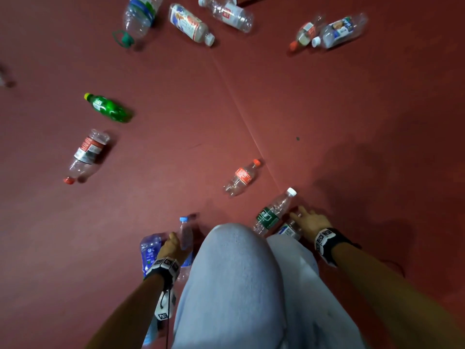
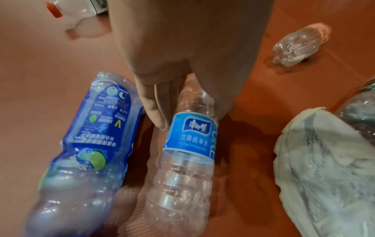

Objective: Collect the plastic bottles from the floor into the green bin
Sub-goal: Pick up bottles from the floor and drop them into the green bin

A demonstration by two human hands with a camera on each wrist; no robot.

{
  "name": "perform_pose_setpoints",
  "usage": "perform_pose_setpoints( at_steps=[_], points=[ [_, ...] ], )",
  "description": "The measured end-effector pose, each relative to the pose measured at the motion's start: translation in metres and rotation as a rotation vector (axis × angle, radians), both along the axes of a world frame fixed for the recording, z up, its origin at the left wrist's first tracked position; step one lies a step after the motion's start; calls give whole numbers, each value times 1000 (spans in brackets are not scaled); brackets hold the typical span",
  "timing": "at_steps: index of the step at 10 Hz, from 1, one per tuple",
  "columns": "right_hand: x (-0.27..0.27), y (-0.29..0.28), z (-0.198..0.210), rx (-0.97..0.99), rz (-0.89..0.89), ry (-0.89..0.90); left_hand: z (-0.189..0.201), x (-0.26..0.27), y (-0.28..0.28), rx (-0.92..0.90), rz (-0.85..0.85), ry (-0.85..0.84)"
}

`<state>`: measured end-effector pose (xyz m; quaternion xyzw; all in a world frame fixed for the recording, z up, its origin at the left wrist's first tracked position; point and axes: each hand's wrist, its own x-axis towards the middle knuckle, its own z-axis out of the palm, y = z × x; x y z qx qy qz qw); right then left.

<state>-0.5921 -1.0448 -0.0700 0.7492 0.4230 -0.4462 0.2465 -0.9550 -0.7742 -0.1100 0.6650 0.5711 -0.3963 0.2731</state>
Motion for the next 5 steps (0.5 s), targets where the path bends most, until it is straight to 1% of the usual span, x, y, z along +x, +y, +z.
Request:
perform_pose_setpoints(
  at_steps=[1,2,3,4,5],
  points=[
    [6,2,38,17,-55,-37,76,24,-1,-18,84,-42],
    [9,7,99,48,-134,-75,132,27,-3,8,13,-115],
    [8,11,180,98,-208,-120,202,23,-1,37,4,-180],
    [5,11,271,119,-277,-148,292,27,5,63,13,-218],
    [-3,12,371,191,-370,-160,397,39,9,86,39,-236]
  ],
)
